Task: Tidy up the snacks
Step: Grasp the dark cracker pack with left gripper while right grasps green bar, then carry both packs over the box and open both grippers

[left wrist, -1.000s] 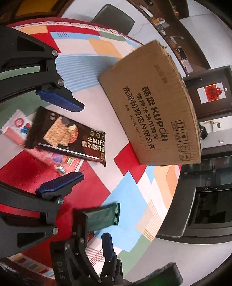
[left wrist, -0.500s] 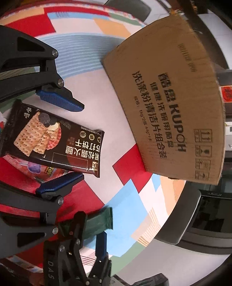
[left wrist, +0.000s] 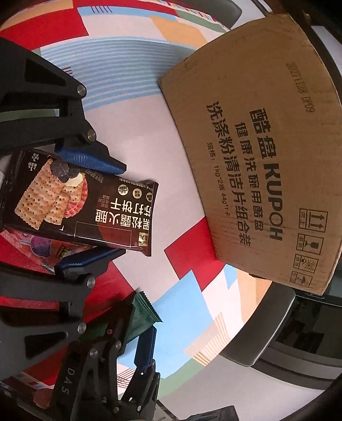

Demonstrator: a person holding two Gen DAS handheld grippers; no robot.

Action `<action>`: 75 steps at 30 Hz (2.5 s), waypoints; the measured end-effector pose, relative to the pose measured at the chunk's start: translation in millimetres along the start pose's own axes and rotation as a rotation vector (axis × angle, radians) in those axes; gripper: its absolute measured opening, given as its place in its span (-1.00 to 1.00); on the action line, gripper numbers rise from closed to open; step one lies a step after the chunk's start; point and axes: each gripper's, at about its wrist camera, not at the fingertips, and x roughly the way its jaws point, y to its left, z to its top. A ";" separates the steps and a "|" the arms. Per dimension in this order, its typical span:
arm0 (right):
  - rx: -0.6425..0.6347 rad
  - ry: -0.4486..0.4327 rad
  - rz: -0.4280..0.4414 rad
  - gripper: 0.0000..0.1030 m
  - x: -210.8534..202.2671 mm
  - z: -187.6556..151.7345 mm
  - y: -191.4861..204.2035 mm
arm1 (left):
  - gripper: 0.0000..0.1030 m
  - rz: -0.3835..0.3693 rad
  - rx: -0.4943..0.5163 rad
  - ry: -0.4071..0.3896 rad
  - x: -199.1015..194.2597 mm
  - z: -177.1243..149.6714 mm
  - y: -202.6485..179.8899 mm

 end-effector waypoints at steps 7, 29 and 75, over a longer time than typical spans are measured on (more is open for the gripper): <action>-0.002 -0.011 0.017 -0.10 -1.7 -1.0 -0.2 | -0.02 0.026 -0.018 -0.016 -7.3 -3.8 -0.4; -0.043 -0.153 0.067 -0.10 -54.2 2.1 9.6 | -0.05 0.104 -0.061 -0.158 -70.9 -6.2 -11.9; -0.097 -0.388 0.131 -0.10 -119.5 172.4 29.1 | -0.05 0.220 -0.144 -0.385 -158.7 147.8 40.7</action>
